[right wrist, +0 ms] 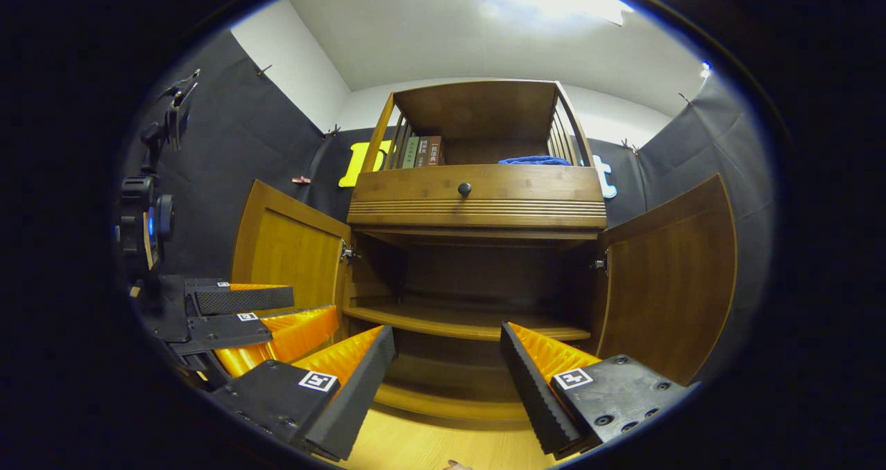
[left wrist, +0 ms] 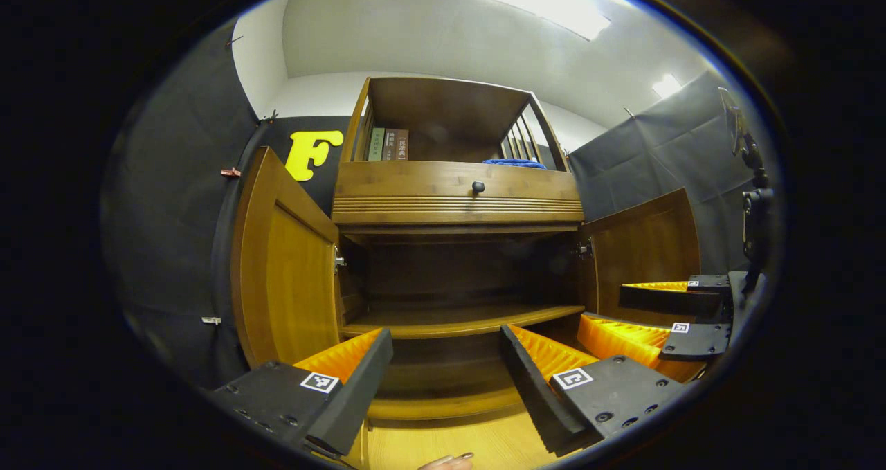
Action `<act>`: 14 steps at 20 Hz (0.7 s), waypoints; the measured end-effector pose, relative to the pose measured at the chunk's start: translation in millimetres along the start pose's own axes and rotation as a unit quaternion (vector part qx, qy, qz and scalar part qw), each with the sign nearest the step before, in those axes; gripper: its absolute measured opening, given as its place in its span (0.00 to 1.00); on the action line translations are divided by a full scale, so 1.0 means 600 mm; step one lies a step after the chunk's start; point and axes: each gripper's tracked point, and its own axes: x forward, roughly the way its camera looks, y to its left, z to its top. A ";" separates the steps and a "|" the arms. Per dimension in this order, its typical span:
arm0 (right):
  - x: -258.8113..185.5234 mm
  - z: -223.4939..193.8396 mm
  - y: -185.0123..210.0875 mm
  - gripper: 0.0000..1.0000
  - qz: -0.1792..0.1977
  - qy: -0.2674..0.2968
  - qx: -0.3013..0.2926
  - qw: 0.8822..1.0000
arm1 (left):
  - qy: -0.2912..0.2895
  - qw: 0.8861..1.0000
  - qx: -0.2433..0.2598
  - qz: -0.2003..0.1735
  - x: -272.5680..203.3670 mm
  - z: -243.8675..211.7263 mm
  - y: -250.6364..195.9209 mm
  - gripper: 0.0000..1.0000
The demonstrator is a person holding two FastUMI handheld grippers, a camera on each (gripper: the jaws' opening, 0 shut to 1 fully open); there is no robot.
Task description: Open the right door of the double-door shoe cabinet with the right hand, and open the left door with the left hand.
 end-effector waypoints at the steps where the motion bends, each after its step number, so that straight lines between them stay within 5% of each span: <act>1: 0.001 -0.001 -0.002 0.97 -0.001 -0.001 -0.001 1.000 | -0.001 1.000 0.000 -0.001 0.000 0.001 -0.002 0.97; 14: -0.002 -0.008 -0.019 0.97 -0.003 0.002 -0.009 1.000 | -0.009 1.000 -0.002 -0.014 0.012 0.007 -0.027 0.96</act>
